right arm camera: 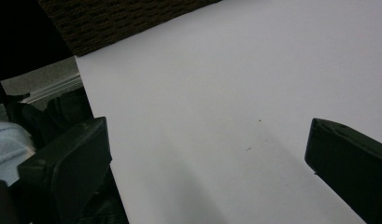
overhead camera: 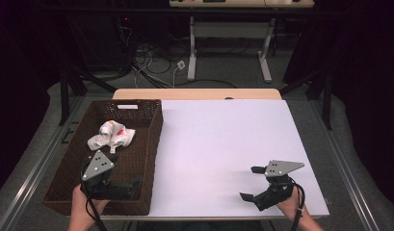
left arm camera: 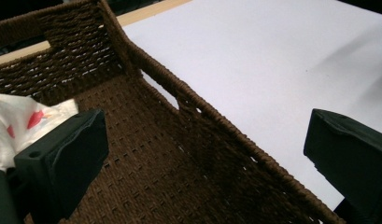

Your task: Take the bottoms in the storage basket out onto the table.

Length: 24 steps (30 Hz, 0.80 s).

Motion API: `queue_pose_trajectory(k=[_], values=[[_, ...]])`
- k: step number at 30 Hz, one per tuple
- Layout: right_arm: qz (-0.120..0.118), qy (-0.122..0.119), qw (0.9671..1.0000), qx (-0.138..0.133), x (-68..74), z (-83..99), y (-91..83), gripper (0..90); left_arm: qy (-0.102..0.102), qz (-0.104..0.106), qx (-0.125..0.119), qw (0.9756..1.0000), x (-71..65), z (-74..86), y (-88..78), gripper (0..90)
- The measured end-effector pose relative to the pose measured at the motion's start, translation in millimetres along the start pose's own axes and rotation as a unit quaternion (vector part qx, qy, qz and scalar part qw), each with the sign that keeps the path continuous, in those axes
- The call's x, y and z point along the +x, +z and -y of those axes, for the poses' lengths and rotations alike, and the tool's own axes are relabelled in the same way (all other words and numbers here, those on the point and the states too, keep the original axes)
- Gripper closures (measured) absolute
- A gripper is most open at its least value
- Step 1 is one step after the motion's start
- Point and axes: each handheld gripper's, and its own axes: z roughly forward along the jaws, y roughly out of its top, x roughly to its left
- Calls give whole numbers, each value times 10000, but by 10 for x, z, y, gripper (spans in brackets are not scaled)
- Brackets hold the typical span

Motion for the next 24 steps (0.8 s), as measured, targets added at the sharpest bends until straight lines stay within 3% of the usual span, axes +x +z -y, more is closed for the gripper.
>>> queue_pose_trajectory(k=[15, 24], values=[[-58, 52, 10000, 32, -3, 20, 39, 0, -264, -148, 348, 9989, 190, -164, 78, 1], [-83, 36, 9999, 100, -5, 34, 16, 0, -291, -223, 563, 9977, 277, -179, 126, 0]])
